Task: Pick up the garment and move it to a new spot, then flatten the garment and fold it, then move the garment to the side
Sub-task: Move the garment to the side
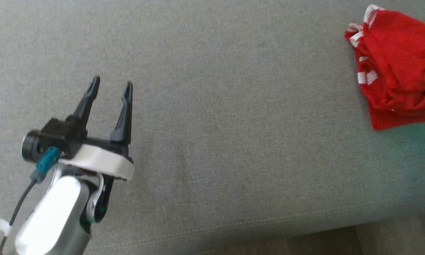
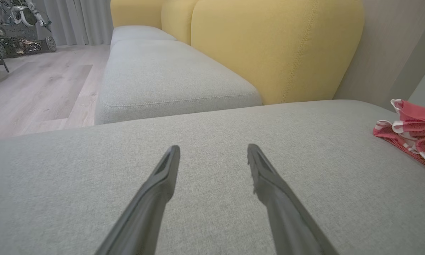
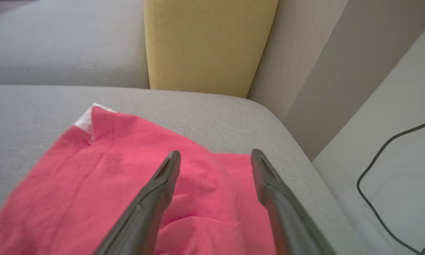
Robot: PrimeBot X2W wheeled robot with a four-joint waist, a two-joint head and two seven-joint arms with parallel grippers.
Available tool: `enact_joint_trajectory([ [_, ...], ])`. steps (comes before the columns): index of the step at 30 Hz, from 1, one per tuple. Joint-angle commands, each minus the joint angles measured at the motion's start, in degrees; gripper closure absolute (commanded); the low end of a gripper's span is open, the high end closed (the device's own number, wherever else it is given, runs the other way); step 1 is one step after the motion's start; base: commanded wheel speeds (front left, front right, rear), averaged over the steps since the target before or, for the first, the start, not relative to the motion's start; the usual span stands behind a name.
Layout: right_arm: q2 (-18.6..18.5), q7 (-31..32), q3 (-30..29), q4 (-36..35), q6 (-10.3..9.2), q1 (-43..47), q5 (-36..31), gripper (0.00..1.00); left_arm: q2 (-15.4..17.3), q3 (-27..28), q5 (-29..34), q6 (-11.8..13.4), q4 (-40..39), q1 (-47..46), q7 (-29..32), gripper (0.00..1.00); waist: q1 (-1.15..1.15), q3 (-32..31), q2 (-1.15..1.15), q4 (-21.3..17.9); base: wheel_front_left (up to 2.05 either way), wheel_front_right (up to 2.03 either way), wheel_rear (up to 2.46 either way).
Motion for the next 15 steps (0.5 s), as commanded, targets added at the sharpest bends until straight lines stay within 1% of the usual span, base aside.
enact_joint_trajectory([
  [1,0.5,-0.5,-1.1,-4.9,-0.04,3.8,-0.4,0.0,1.2,2.8,-0.4,0.4,-1.3,0.3,-0.5,0.0,-0.01,-2.8,0.0,-0.3,0.0,0.0,0.0],
  [5,4.7,0.5,-3.9,-15.7,-0.04,10.5,-1.3,0.0,1.3,3.5,-1.1,1.3,-1.3,2.7,-0.6,0.0,-0.01,-5.9,0.0,-0.2,0.0,0.0,0.0],
  [6,7.2,1.6,-5.2,-21.3,-0.04,13.9,-2.1,0.0,1.5,3.8,-1.4,1.8,-1.5,3.9,-0.7,0.0,-0.01,-7.3,0.0,0.0,0.0,0.0,0.0],
  [9,11.8,3.1,-5.9,-29.5,-0.04,18.3,-2.9,0.0,1.7,4.1,-1.9,2.4,-1.8,5.7,-0.6,0.0,-0.01,-9.1,0.0,0.7,0.0,0.0,0.0],
  [12,16.4,4.3,-6.0,-35.7,-0.04,21.3,-3.6,0.0,1.9,4.4,-2.4,2.8,-2.1,7.0,-0.6,0.0,-0.01,-10.7,0.0,1.8,0.0,0.0,0.0],
  [15,20.3,5.0,-4.3,-39.6,-0.04,23.6,-4.6,0.0,2.1,4.5,-2.7,3.2,-2.2,8.3,-0.5,0.0,-0.01,-12.3,0.0,3.4,0.0,0.0,0.0],
])
